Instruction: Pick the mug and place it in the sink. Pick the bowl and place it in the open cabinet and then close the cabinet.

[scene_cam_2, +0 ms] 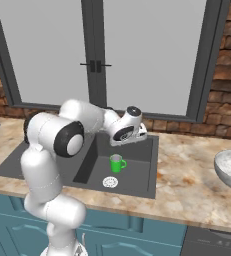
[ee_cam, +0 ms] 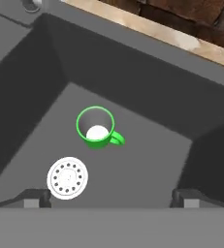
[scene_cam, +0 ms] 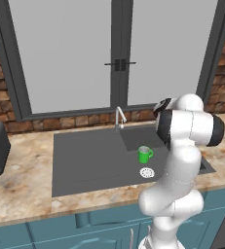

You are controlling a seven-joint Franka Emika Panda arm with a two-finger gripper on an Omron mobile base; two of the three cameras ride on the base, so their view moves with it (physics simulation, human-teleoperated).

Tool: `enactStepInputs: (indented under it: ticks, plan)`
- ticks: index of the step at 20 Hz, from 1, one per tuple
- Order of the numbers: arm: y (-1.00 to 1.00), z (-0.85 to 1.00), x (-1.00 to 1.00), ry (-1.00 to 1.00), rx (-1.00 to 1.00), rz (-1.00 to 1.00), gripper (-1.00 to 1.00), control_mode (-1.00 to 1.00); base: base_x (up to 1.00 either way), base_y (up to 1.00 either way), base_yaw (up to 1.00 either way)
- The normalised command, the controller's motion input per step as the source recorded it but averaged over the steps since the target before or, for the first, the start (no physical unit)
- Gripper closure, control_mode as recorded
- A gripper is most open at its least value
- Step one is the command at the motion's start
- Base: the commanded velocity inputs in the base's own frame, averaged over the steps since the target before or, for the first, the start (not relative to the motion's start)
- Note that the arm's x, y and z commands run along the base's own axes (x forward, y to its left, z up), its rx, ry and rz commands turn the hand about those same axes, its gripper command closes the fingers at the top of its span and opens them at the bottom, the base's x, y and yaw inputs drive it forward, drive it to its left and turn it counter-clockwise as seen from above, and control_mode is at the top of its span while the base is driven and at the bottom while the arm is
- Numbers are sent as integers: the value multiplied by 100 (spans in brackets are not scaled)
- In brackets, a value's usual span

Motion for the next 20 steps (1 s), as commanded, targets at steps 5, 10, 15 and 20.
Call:
enactStepInputs:
  ticks: [5, 10, 15, 20]
  plan:
    - [-2, 41, -25, 0, -6, -58, -100, -100, 0, 0, 0]
    - [-12, 36, -34, 0, -1, -66, -100, -100, 0, 0, 0]
    - [-10, 30, -40, -1, 0, -67, -100, -100, 0, 0, 0]
    - [-24, 24, -24, -9, 1, -62, -100, -100, 0, 0, 0]
